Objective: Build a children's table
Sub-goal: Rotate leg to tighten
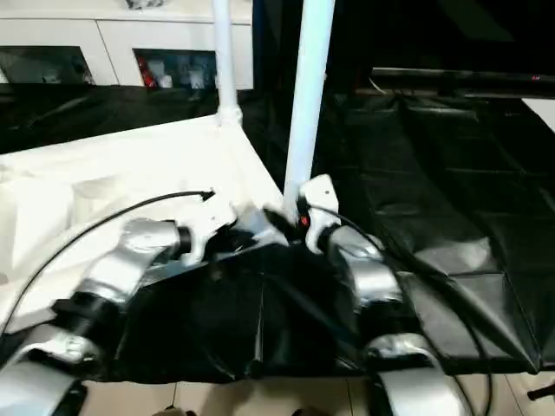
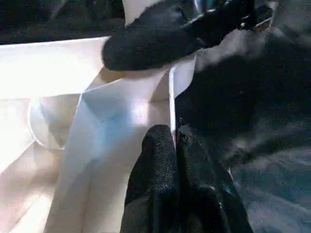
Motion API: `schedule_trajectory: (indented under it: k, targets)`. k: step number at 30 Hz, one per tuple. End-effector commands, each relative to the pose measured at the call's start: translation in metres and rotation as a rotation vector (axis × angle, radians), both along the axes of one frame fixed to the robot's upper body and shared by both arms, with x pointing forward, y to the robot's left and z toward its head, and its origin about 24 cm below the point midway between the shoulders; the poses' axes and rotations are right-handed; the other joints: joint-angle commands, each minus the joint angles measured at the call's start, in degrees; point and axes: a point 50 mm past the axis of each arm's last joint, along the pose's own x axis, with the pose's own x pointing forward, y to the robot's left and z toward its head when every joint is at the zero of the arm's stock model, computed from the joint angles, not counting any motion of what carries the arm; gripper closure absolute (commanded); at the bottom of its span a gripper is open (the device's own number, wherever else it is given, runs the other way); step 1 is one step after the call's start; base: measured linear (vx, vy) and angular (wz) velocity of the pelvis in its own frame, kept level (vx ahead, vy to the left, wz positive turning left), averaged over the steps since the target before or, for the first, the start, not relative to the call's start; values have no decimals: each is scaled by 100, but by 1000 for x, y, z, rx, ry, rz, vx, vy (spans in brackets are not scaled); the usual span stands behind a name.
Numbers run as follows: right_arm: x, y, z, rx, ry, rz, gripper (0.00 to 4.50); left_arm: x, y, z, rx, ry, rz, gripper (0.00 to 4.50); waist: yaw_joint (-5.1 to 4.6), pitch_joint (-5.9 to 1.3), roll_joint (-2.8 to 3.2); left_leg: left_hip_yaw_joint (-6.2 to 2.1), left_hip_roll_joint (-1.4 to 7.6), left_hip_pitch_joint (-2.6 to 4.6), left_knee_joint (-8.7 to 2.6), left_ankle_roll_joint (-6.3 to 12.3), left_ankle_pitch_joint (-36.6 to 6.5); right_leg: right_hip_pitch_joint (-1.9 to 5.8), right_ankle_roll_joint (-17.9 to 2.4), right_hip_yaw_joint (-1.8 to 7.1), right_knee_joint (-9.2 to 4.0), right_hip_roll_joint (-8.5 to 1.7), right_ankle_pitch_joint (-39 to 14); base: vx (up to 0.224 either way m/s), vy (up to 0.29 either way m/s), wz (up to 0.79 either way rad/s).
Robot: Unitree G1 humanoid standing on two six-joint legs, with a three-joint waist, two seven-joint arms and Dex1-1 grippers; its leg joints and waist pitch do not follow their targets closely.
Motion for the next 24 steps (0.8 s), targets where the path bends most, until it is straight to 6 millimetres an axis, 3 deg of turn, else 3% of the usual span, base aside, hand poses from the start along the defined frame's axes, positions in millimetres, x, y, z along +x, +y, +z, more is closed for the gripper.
schedule_trajectory:
  k: [1, 10, 16, 17, 24]
  targets:
    - [-24, 25, -22, -36, 106, 269, 136, -7, -13, 4, -54, -10, -103, 450, 38, -302, -15, -7, 124, -30, -298, 580, -821, 328, -1443, 239, -338, -302, -453, 0, 0, 0]
    - [-51, 22, -19, -38, 183, 654, 136, -7, 14, 6, -18, 31, -156, 450, 121, -271, -17, 8, 164, -1, -320, 537, -1069, 289, -1393, 239, -371, -298, -959, 0, 0, 0]
    - [-58, 21, -19, -53, 209, 743, 136, -7, 27, 6, 7, 47, -167, 450, 175, -277, -27, 3, 165, 3, -322, 487, -971, 280, -1363, 244, -355, -308, -935, 0, 0, 0]
    - [-60, 21, -20, -54, 220, 767, 150, -7, 31, 6, 14, 53, -172, 450, 162, -255, -56, 6, 160, -16, -328, 488, -967, 277, -1355, 244, -359, -304, -942, 0, 0, 0]
    - [-63, 19, -19, -54, 239, 792, 189, -9, 37, 7, 14, 70, -180, 450, 170, -243, -42, 4, 161, -3, -339, 440, -1026, 265, -1295, 248, -377, -312, -1148, 0, 0, 0]
